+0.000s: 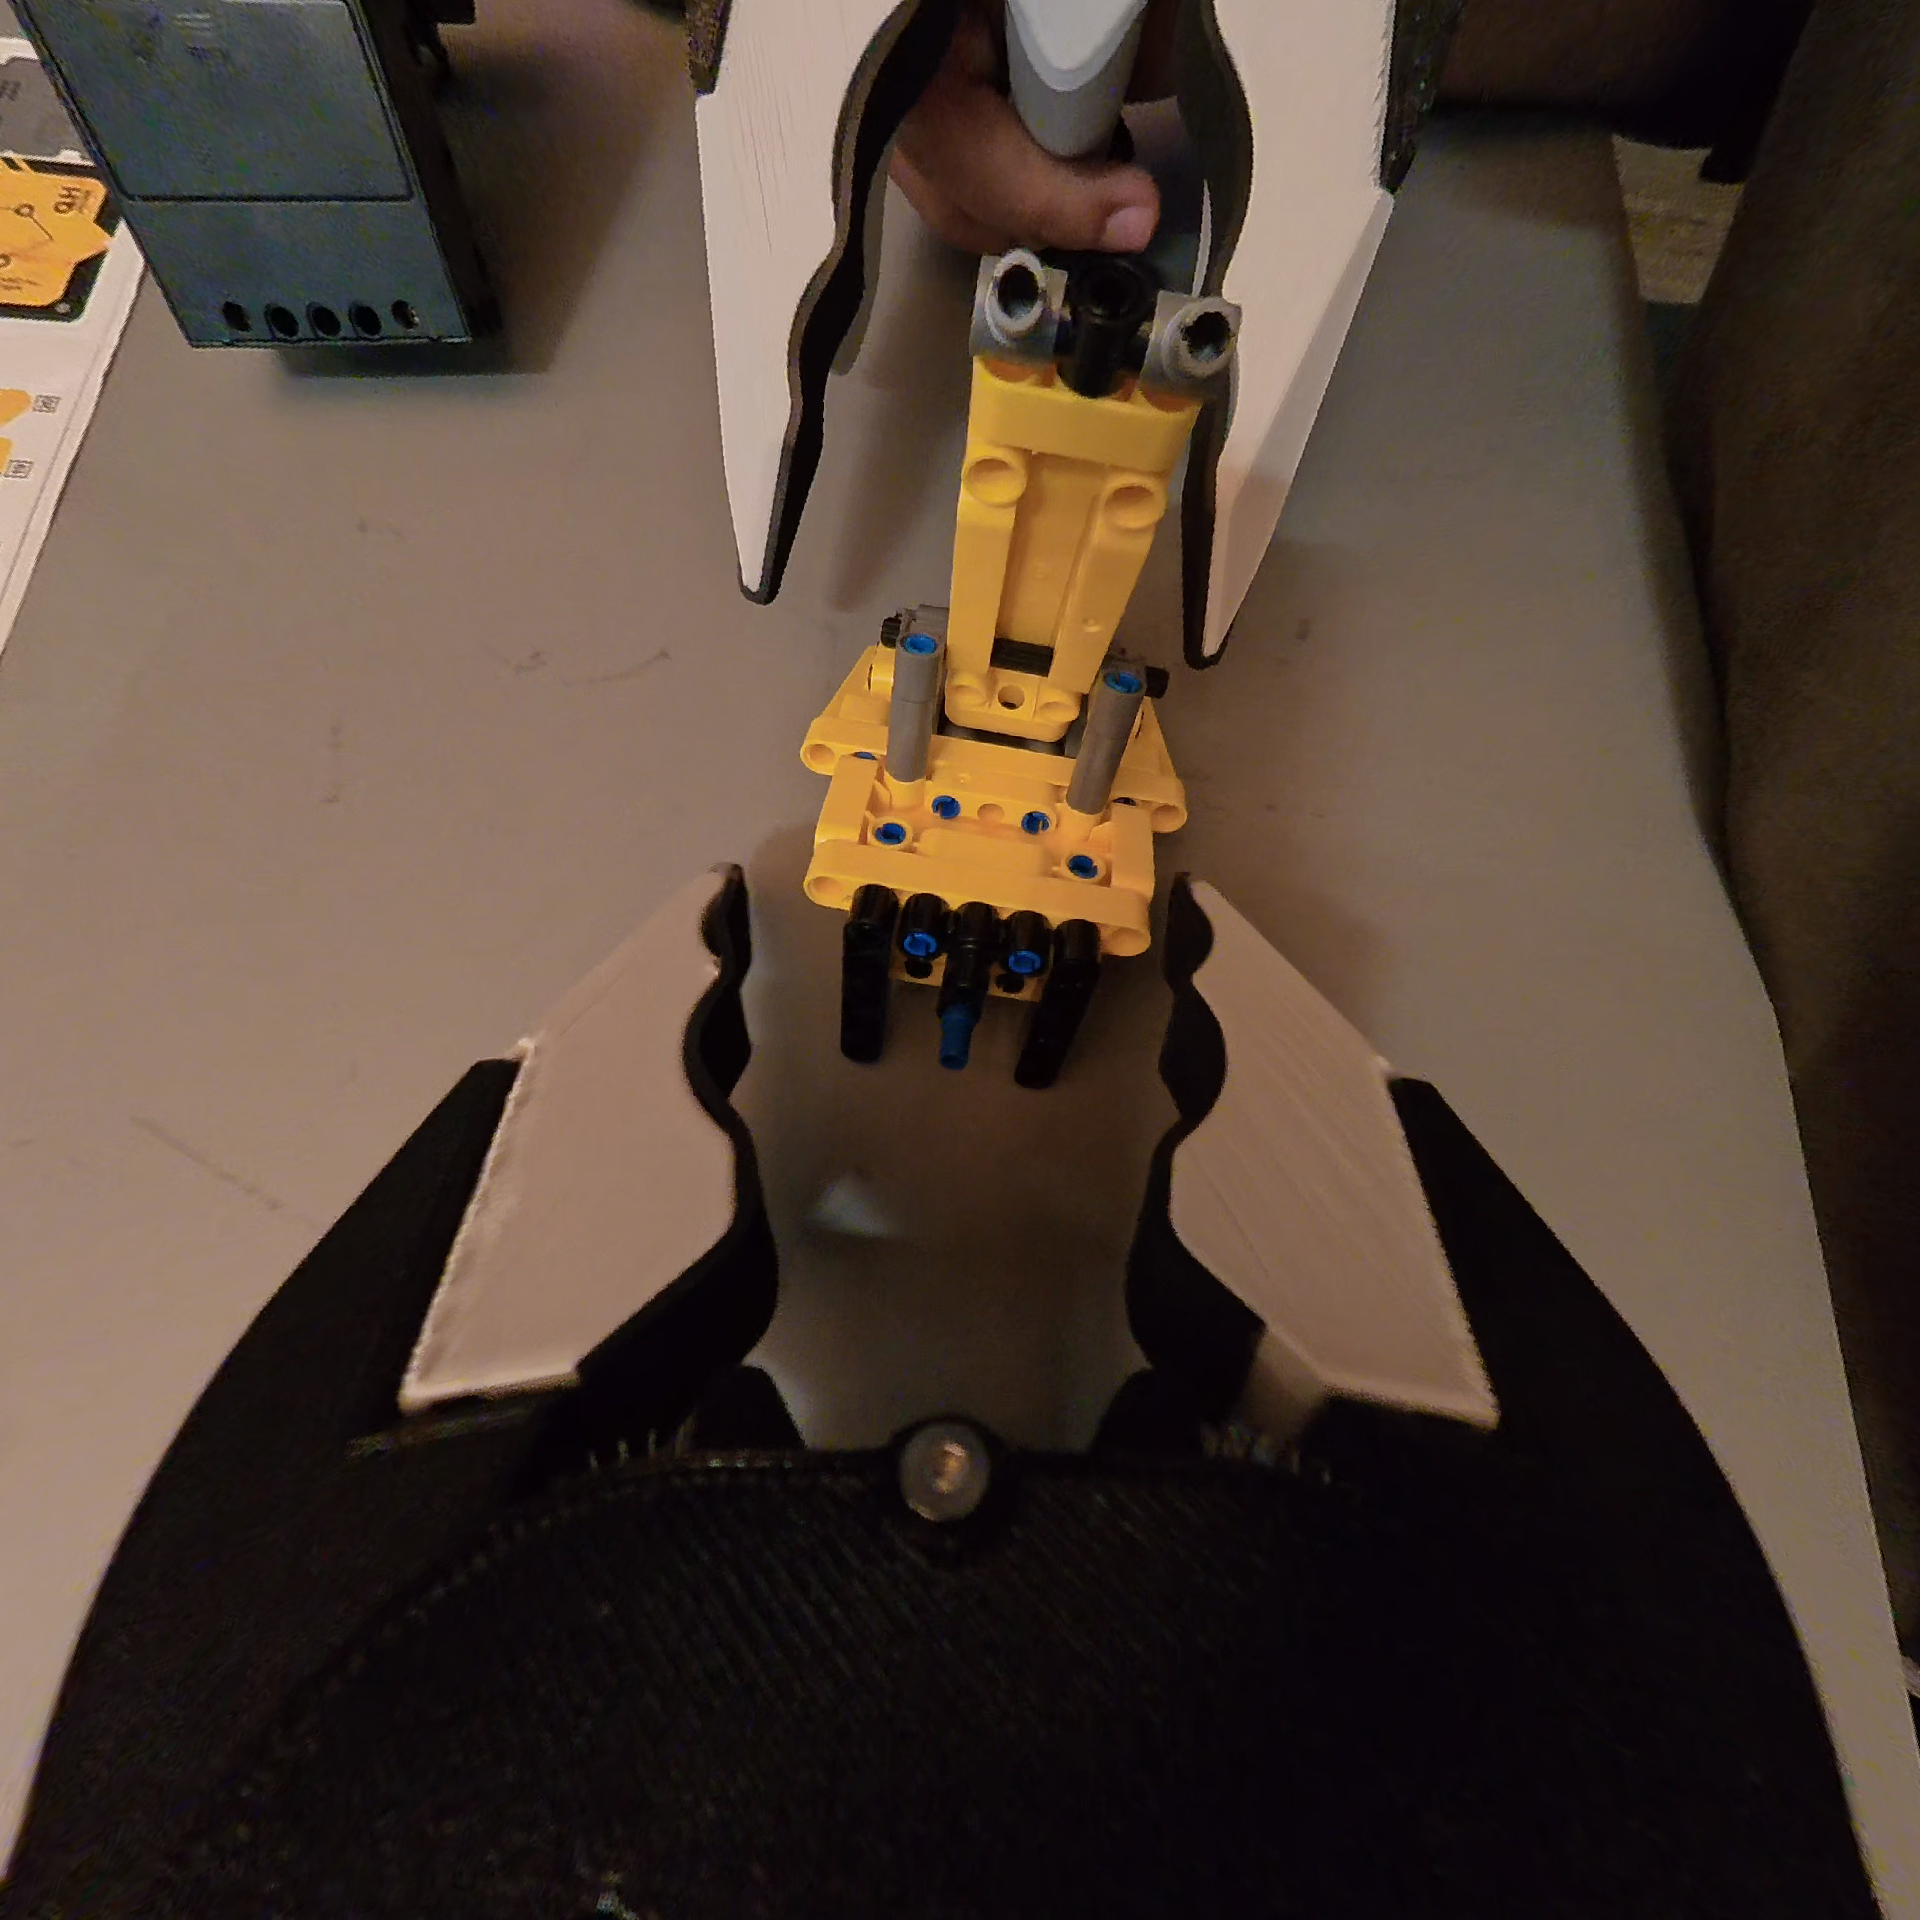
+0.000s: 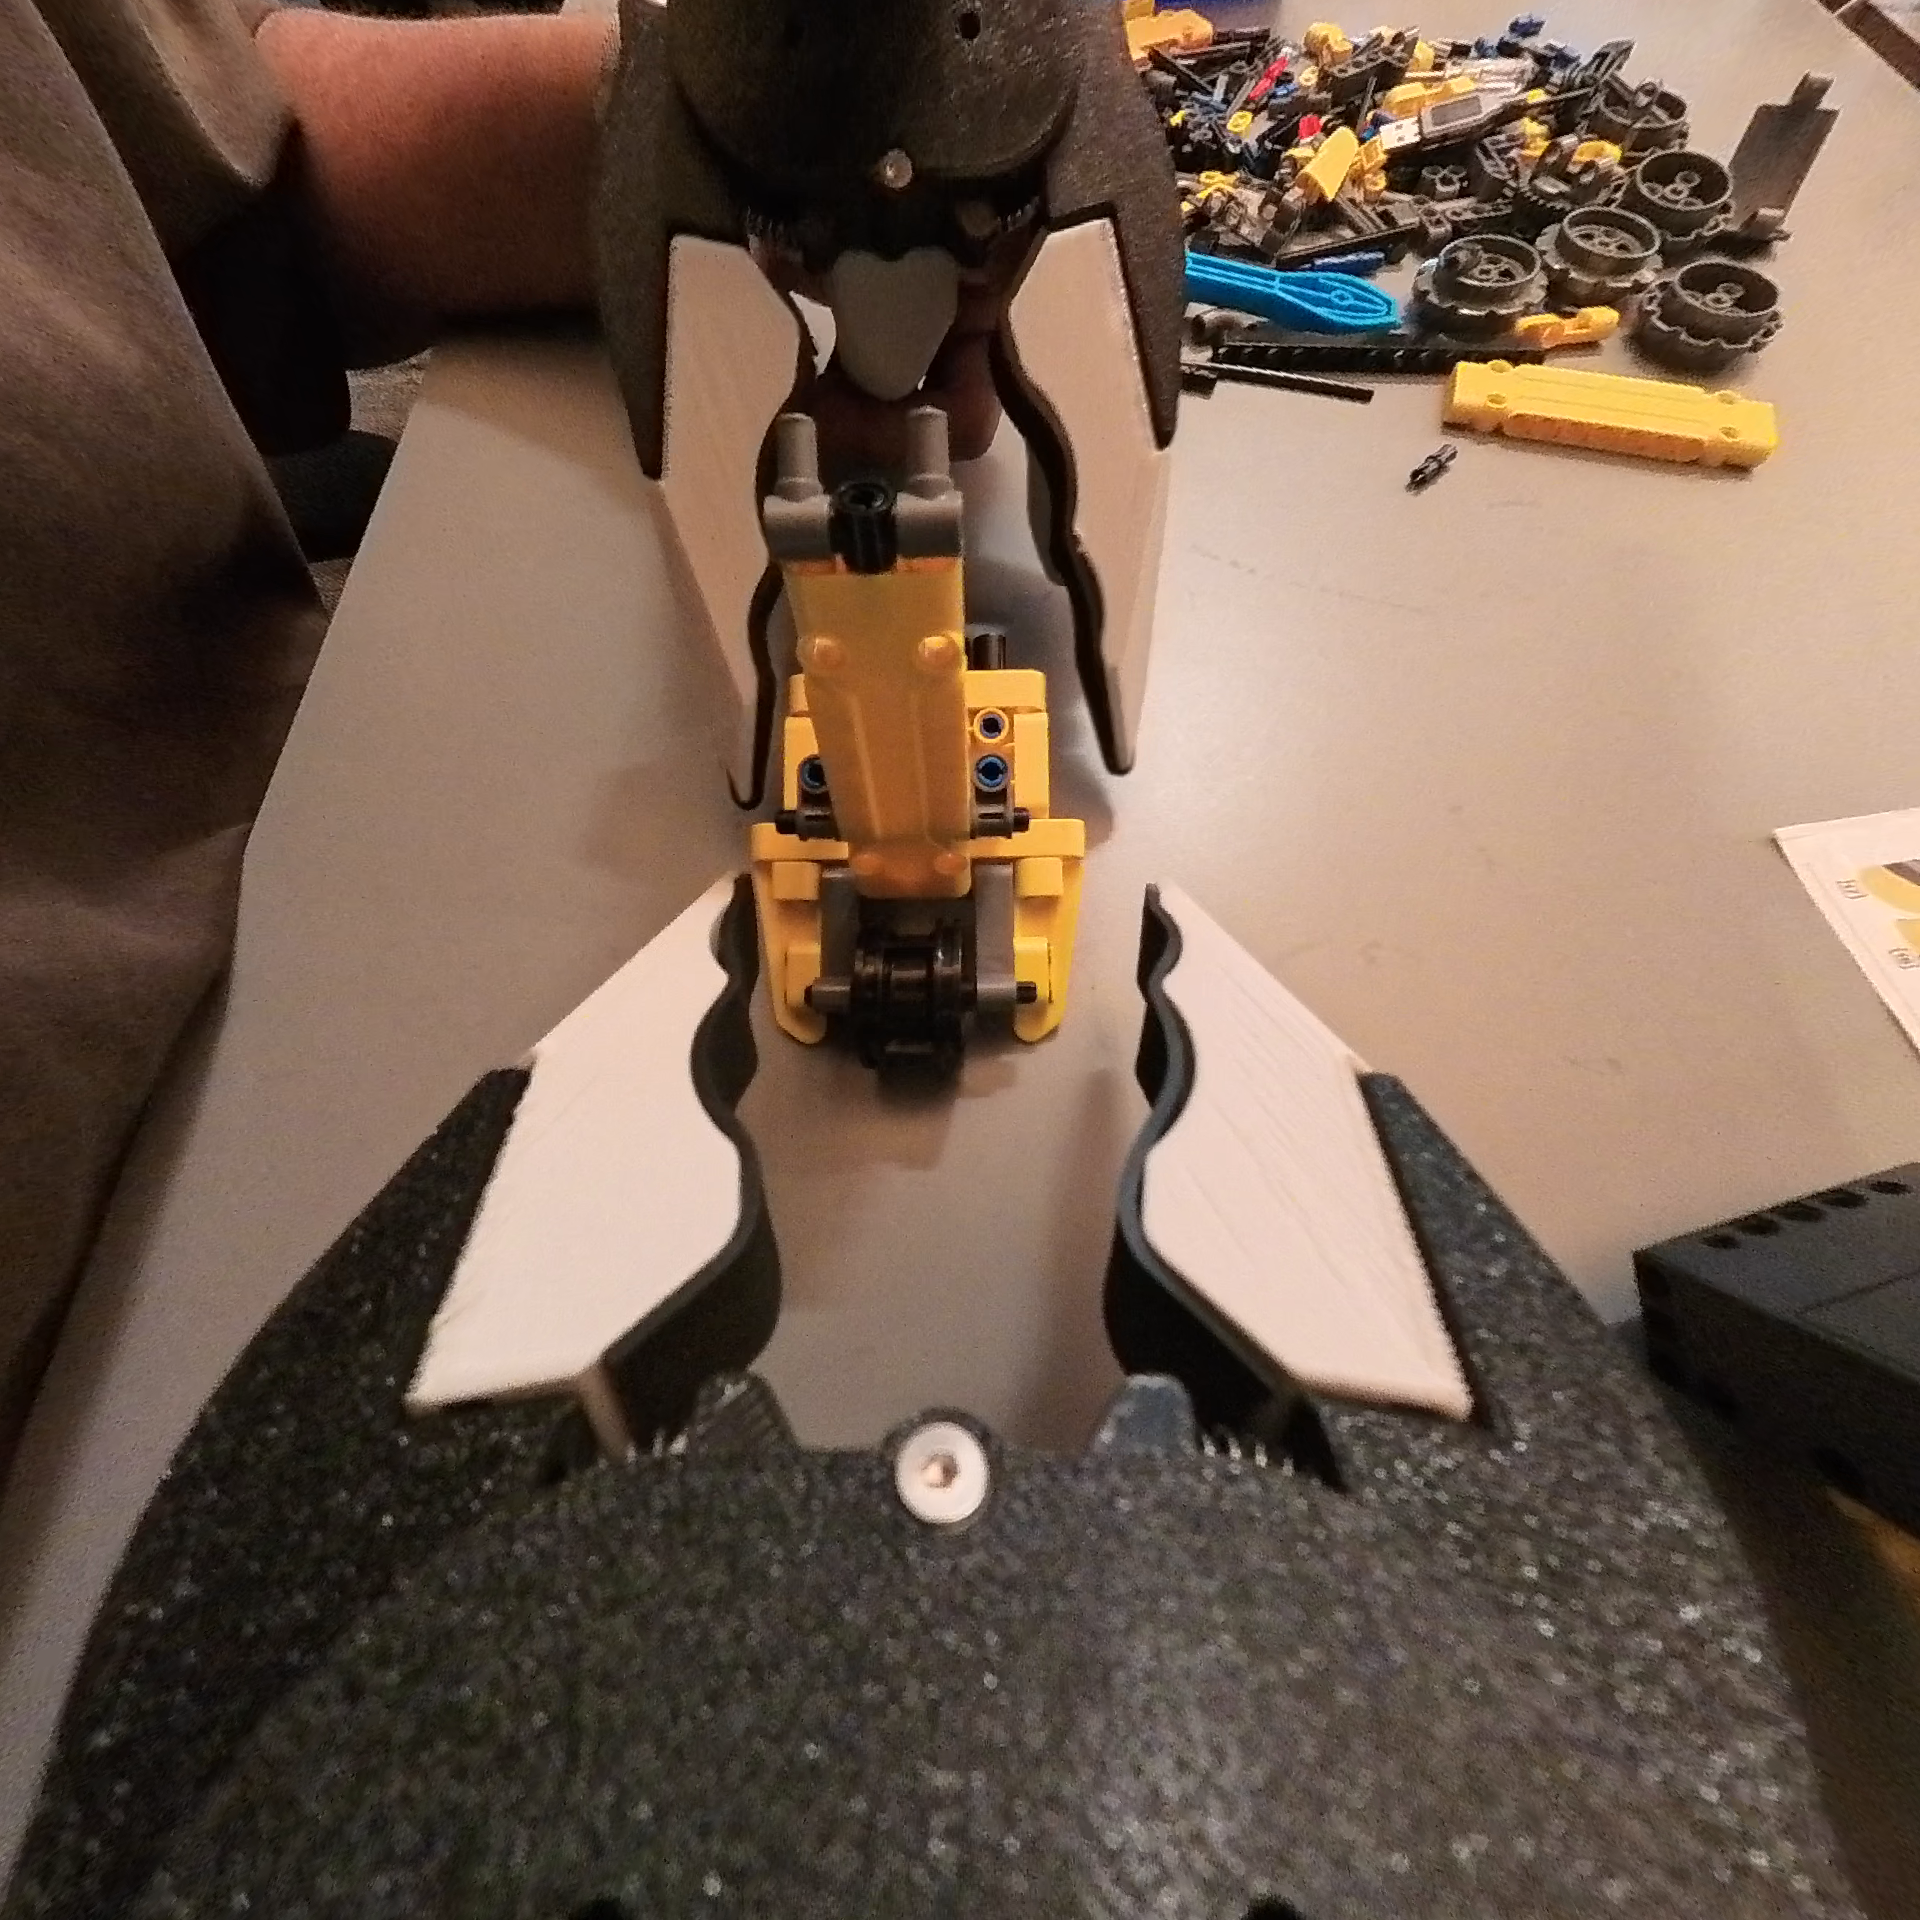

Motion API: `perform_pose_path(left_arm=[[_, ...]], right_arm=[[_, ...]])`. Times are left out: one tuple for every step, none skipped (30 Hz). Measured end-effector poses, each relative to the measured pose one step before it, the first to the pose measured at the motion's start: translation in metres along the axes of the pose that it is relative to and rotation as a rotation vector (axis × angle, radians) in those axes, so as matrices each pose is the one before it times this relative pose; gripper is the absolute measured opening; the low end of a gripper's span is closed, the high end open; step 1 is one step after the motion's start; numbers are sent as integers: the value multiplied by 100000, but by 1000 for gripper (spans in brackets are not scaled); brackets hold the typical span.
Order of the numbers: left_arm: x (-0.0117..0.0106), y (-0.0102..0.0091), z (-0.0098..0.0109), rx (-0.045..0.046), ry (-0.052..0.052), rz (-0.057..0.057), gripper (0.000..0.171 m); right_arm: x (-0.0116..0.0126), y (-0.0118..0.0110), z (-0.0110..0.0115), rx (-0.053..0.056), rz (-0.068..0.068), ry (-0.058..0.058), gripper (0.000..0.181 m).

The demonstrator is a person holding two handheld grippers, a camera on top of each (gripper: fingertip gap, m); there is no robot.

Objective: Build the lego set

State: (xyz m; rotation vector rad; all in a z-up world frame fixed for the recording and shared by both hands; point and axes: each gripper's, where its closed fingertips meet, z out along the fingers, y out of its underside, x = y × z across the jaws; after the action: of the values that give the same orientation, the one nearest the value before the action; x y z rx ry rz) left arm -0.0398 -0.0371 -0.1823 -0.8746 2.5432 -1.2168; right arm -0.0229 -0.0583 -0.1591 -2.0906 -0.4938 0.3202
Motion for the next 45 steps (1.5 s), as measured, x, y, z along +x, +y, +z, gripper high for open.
perform_pose_path(left_arm=[[58, -56, -59, 495, 483, 70, 71], [75, -45, -54, 496, 470, 119, 65], [80, -42, -42, 338, 488, 211, 60], [-15, -24, -18, 188, -205, 101, 59], [-31, 1, 0, 17, -346, 66, 59], [-14, -2, 8, 0, -305, 193, 59], [2, -5, -11, 89, -273, 298, 59], [5, -41, -37, 330, -369, 474, 59], [13, -85, -71, 727, -363, 541, 59], [1, -123, -121, 1137, -240, 238, 60], [-70, -175, -154, 1464, -243, -383, 60], [-150, -217, -185, 1735, -137, -1194, 60], [-201, -236, -211, 1958, -55, -1847, 60], [-167, -281, -247, 2281, 360, -1896, 60], [-1, -299, -259, 2373, 1510, -1594, 60], [-36, -314, -215, 2365, 989, -1475, 59], [50, -524, -214, 3487, 1139, -1204, 56], [160, -579, -127, 3703, 1378, -1181, 56], [210, -471, -22, 2887, 1418, -1196, 56], [188, -252, 78, 1393, 919, -612, 56], [120, -190, 117, 896, 142, 363, 56], [57, -357, 85, 1969, -614, 777, 57], [73, -373, 123, 2019, -541, 469, 57], [90, -428, 131, 2353, -176, -38, 58], [121, -497, 120, 2608, 254, -425, 58], [134, -338, 157, 1733, 495, -563, 59], [39, -171, 201, 908, 33, -425, 60], [-20, -41, 213, 359, -308, -104, 60], [177, 9, 232, -127, 780, -128, 59], [263, -78, 244, 185, 1308, -535, 59], [306, -158, 214, 860, 1452, -765, 60], [227, -132, 159, 778, 1069, -588, 58], [89, 29, 91, -247, 372, -294, 56], [-150, 51, 10, -320, -833, -507, 56], [-83, -17, -61, 161, 44, -795, 54], [-154, 236, -77, -1395, -150, -1341, 55], [-83, 339, -91, -2081, 552, -1447, 58], [-151, 101, -128, -429, -98, -1286, 60], [-199, -50, -198, 565, -774, -549, 61], [-226, -3, -212, 184, -1058, 284, 62], [-280, 13, -263, -9, -1455, 706, 63], [-354, -66, -310, 449, -1810, 585, 64], [-333, -131, -348, 707, -1615, 417, 65], [-245, -200, -387, 1085, -969, 169, 66], [-185, -282, -384, 1625, -387, -330, 67]], right_arm=[[6, -1, -7, 60, -9, 5, 74], [-11, -17, -17, 160, 68, -99, 73], [-10, -33, -30, 280, 75, -184, 71], [-19, -42, -45, 349, 67, -178, 69], [-19, -27, -38, 267, 103, -197, 67], [-43, 10, -28, 58, 180, -404, 64], [-78, 44, -10, -160, 214, -580, 60], [-78, 53, 5, -344, 165, -486, 58], [-81, 90, 30, -501, -7, -454, 56], [-107, 97, 47, -670, -196, -458, 54], [-126, 139, 63, -954, -330, -461, 51], [-117, 157, 102, -1162, -515, -296, 48], [-112, 167, 128, -1314, -871, -15, 45], [-60, 173, 175, -1486, -1179, 620, 40], [40, 126, 163, -1248, -1127, 1456, 39], [-36, -36, 126, -308, -941, 1057, 37], [-104, -79, 116, -61, -539, 433, 35], [-156, -136, 125, 220, 9, -77, 34], [-214, -164, 132, 343, 623, -703, 34], [-179, -127, 171, 33, 874, -539, 35], [-55, -95, 162, -91, 638, 271, 35], [5, -89, 119, 56, 359, 555, 35], [-54, -82, 107, 64, 676, 110, 34], [-126, -120, 124, 198, 1112, -410, 35], [-173, -89, 133, 33, 1339, -764, 35], [-134, -27, 172, -421, 1398, -445, 35], [-25, -73, 144, -76, 1107, 372, 35], [-63, -104, 135, 122, 767, 329, 35], [-150, -102, 146, 52, 616, -108, 35], [-205, -113, 148, 175, 607, -466, 36], [-233, -70, 131, -8, 478, -609, 37], [-114, 32, 104, -530, 126, -86, 39], [12, 39, 39, -365, -385, 543, 41], [31, 49, -16, -208, -265, 529, 42], [78, 68, -6, -353, 305, 437, 43], [105, 39, 7, -194, 573, 350, 44], [41, -19, -19, 124, 542, -70, 44], [18, -10, -17, 130, 477, -332, 45], [21, -19, -21, 144, 406, -180, 45], [12, -13, -26, 159, 303, -108, 45], [-18, 7, -52, 150, 277, -305, 46], [-39, 2, -96, 300, 264, -416, 48], [-24, 4, -173, 458, 186, -423, 50], [28, 14, -247, 626, 72, -253, 54], [159, -16, -286, 876, 137, 358, 56]])
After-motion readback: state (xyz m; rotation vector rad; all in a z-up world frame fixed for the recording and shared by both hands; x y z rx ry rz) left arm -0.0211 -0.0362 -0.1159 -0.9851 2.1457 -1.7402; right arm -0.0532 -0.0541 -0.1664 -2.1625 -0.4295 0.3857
